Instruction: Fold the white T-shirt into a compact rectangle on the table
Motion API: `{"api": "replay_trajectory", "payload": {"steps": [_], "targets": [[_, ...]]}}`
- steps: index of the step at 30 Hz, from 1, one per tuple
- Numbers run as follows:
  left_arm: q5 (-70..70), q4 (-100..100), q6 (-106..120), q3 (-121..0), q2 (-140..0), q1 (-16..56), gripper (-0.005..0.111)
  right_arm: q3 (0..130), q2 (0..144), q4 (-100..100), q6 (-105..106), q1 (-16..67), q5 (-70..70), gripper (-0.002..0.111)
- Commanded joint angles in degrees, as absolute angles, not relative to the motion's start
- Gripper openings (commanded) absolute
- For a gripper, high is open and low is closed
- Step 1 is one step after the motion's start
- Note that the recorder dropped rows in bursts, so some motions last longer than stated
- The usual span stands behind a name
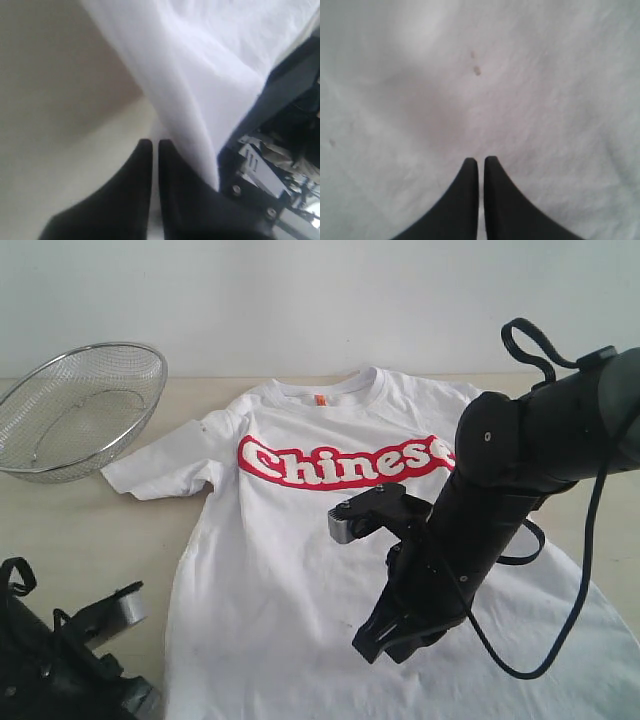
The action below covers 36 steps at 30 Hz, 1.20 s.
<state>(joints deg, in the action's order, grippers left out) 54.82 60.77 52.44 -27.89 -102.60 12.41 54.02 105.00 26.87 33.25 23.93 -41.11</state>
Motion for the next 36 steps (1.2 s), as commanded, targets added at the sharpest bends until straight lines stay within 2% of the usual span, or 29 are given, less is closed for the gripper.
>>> {"api": "replay_trajectory", "payload": {"steps": [1,6,14,20,24,27,31,36], "targets": [[65.12,60.58,52.75,-24.71,-102.60,12.69,0.005,53.97,104.37,26.43,33.76,23.93,-41.15,0.000],[69.96,60.29,53.23,-20.54,-101.71,12.69,0.005,53.97,104.37,24.82,33.76,23.93,-41.37,0.000],[64.71,56.38,45.38,-20.75,-97.72,12.58,0.005,53.97,104.37,24.25,33.74,23.93,-40.41,0.000],[54.09,69.05,55.42,-25.70,-95.37,12.58,0.005,53.97,104.37,24.10,32.31,23.93,-34.93,0.000],[40.07,79.33,63.61,-30.80,-95.37,12.58,0.005,53.97,103.06,22.66,29.53,23.83,-29.86,0.000],[37.34,85.82,66.74,-34.52,-95.37,12.58,0.005,53.97,100.84,17.26,24.16,23.71,-25.04,0.000],[37.50,88.86,71.11,-40.44,-95.77,12.58,0.005,53.97,97.46,7.76,8.21,19.45,-18.32,0.000],[37.50,88.86,71.11,-45.80,-101.28,12.58,0.005,56.00,96.72,4.21,-2.03,8.21,-17.95,0.000]]}}
